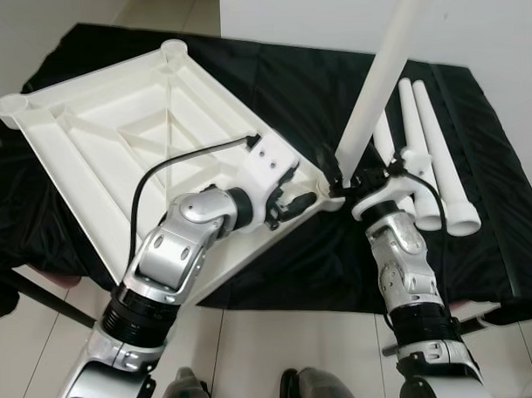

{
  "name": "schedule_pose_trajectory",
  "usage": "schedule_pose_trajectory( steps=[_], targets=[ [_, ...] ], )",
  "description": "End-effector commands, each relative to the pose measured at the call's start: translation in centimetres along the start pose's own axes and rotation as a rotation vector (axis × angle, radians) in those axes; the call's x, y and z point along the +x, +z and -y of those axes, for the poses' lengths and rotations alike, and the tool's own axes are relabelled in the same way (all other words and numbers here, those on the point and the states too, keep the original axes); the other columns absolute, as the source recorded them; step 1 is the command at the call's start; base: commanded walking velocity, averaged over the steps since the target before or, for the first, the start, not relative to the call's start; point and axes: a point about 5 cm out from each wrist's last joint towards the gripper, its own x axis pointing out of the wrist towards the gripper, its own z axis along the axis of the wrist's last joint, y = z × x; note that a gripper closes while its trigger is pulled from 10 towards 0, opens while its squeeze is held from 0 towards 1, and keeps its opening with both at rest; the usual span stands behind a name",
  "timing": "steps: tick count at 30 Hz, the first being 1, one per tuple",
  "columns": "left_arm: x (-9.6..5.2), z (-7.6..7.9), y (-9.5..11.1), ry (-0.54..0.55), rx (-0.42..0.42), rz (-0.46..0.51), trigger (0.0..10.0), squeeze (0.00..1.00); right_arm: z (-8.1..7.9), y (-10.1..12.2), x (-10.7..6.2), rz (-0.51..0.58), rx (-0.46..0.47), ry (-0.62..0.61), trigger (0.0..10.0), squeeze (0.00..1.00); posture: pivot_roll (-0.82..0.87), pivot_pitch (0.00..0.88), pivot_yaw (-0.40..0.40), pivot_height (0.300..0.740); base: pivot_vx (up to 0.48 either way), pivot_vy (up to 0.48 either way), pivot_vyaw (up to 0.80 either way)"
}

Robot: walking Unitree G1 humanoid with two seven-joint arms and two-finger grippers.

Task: Building children table

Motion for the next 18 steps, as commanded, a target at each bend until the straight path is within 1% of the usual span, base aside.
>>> schedule_pose_trajectory(
  steps=[1, 3, 4, 5, 6, 7, 8, 9, 10, 11, 13, 14, 15, 16, 18],
  targets=[
    [0.3, 0.1, -0.4, 0.026, -0.002, -0.019, 10.0, 0.00, 0.1, 0.1, -0.4, -0.006, -0.019, -0.008, 10.0, 0.00, -0.06, 0.048, -0.046, 0.740, 0.000, 0.000, 0.00],
    [0.4, 0.1, -0.8, 0.056, -0.021, -0.025, 10.0, 0.00, 0.1, -0.2, -1.3, -0.021, -0.032, -0.025, 10.0, 0.00, -0.06, 0.051, -0.046, 0.740, 0.000, 0.000, 0.00],
    [0.3, -0.1, -0.9, 0.067, -0.027, -0.027, 10.0, 0.00, 0.4, -0.2, -2.0, -0.020, -0.056, -0.062, 10.0, 0.00, -0.06, 0.053, -0.047, 0.740, 0.000, 0.000, 0.00],
    [0.1, -0.4, -0.9, 0.073, -0.029, -0.026, 10.0, 0.00, 0.6, -0.2, -2.5, -0.026, -0.054, -0.086, 10.0, 0.00, -0.06, 0.053, -0.047, 0.740, 0.000, 0.000, 0.00],
    [0.1, -0.4, -0.9, 0.073, -0.029, -0.026, 10.0, 0.00, 0.6, -0.2, -2.5, -0.026, -0.054, -0.086, 10.0, 0.00, -0.06, 0.053, -0.047, 0.740, 0.000, 0.000, 0.00],
    [-0.2, -0.7, -0.9, 0.081, -0.029, -0.024, 10.0, 0.00, 0.7, -0.2, -3.1, -0.034, -0.066, -0.110, 4.5, 0.00, -0.06, 0.053, -0.047, 0.740, 0.000, 0.000, 0.00],
    [-0.2, -0.7, -0.9, 0.081, -0.029, -0.024, 10.0, 0.00, 0.7, -0.2, -3.1, -0.034, -0.066, -0.110, 4.5, 0.00, -0.06, 0.053, -0.047, 0.740, 0.000, 0.000, 0.00],
    [-0.5, -1.2, -0.8, 0.093, -0.028, -0.022, 10.0, 0.00, 0.7, -0.3, -3.6, -0.053, -0.065, -0.123, 4.0, 0.00, -0.06, 0.053, -0.047, 0.740, 0.000, 0.000, 0.00],
    [-0.8, -1.5, -0.6, 0.103, -0.020, -0.023, 10.0, 0.00, 0.4, -0.5, -4.2, -0.076, -0.065, -0.122, 0.0, 0.00, -0.05, 0.059, -0.064, 0.740, 0.000, 0.000, 0.00],
    [-0.8, -1.5, -0.6, 0.103, -0.020, -0.023, 10.0, 0.00, 0.4, -0.5, -4.2, -0.076, -0.065, -0.122, 0.0, 0.00, -0.05, 0.059, -0.064, 0.740, 0.000, 0.000, 0.00],
    [-1.4, -2.2, -0.5, 0.113, 0.002, -0.026, 10.0, 0.00, 0.0, -1.3, -5.5, -0.142, -0.068, -0.117, 0.0, 0.00, -0.05, 0.064, -0.067, 0.740, 0.000, 0.000, 0.00],
    [-1.4, -2.2, -0.5, 0.113, 0.002, -0.026, 10.0, 0.00, 0.0, -1.3, -5.5, -0.142, -0.068, -0.117, 0.0, 0.00, -0.05, 0.064, -0.067, 0.740, 0.000, 0.000, 0.00],
    [-1.5, -2.4, -0.4, 0.111, 0.013, -0.027, 10.0, 0.00, -0.2, -1.7, -5.7, -0.165, -0.078, -0.101, 3.1, 0.00, -0.05, 0.066, -0.067, 0.740, 0.000, 0.000, 0.00],
    [-1.5, -2.5, -0.4, 0.111, 0.019, -0.028, 10.0, 0.00, -0.3, -1.8, -5.7, -0.178, -0.086, -0.090, 10.0, 0.00, -0.05, 0.066, -0.069, 0.740, 0.000, 0.000, 0.00],
    [-1.2, -2.6, -0.1, 0.111, 0.033, -0.026, 10.0, 0.00, -0.4, -1.9, -4.8, -0.181, -0.070, -0.060, 10.0, 0.00, -0.05, 0.070, -0.073, 0.740, 0.000, 0.000, 0.00]
  ],
)
